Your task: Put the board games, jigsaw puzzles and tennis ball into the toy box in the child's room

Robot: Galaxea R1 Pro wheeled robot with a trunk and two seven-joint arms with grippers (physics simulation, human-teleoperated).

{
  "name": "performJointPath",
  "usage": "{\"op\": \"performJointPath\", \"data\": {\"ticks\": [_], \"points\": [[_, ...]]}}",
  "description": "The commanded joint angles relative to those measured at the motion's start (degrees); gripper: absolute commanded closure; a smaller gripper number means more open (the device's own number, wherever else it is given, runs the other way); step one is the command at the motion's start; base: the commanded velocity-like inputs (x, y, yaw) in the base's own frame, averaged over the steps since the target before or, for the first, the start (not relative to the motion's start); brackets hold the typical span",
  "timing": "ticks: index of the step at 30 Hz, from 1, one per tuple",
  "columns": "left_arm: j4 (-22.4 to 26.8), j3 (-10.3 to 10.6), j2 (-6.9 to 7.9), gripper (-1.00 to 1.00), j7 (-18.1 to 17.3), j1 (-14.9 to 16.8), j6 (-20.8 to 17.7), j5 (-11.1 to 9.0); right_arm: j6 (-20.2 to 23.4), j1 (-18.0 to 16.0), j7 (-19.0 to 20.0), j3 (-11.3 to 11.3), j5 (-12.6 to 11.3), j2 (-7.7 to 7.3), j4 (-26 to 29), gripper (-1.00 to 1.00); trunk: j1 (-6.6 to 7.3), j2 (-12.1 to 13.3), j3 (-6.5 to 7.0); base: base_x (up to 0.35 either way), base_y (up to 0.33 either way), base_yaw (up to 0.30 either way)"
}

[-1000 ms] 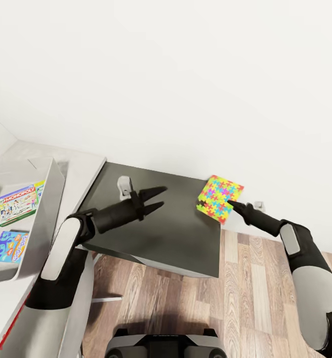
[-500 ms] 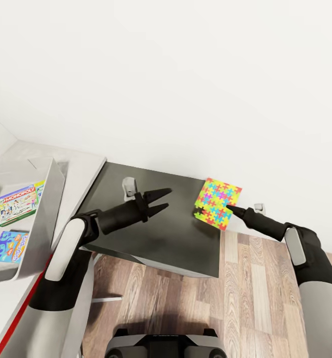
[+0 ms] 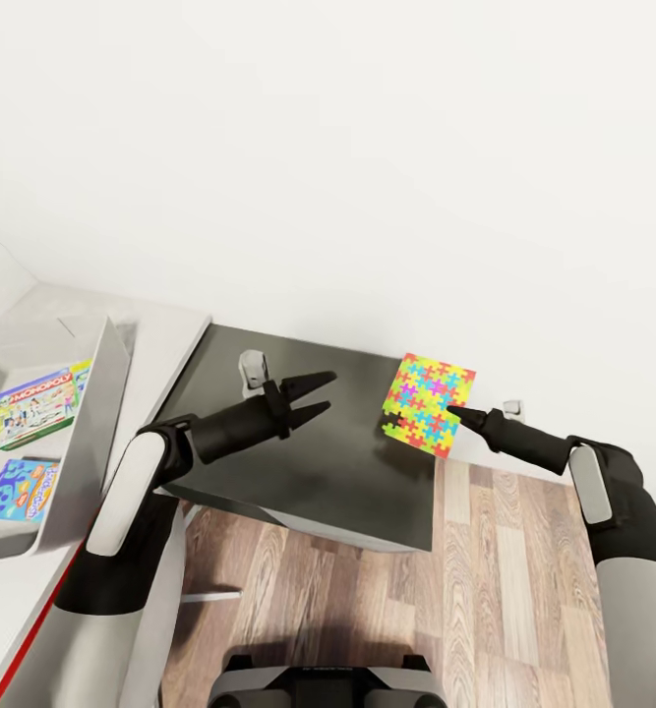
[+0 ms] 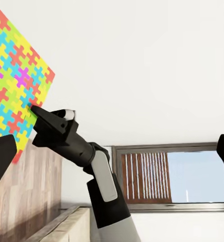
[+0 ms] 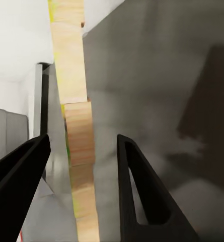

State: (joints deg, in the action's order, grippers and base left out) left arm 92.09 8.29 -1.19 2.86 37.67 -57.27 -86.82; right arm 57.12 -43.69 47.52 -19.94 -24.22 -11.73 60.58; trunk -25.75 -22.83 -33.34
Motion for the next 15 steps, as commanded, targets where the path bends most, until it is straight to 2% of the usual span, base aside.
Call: {"op": "performJointPath", "data": {"ticks": [1, 15], "points": [[0.0, 0.0, -0.02, -1.0, 0.3, 0.0, -0.2, -0.3, 0.2, 0.0, 0.4, -0.1, 0.3, 0.0, 0.0, 1.0, -0.03, -0.1, 0.01, 0.0, 0.0, 0.0], [0.0, -1.3, -0.13, -1.0, 0.2, 0.0, -0.3, -0.7, 0.7, 0.1, 0.3, -0.1, 0.4, 0.02, 0.7, 1.0, -0.03, -0.1, 1.24, 0.0, 0.0, 0.0]]}}
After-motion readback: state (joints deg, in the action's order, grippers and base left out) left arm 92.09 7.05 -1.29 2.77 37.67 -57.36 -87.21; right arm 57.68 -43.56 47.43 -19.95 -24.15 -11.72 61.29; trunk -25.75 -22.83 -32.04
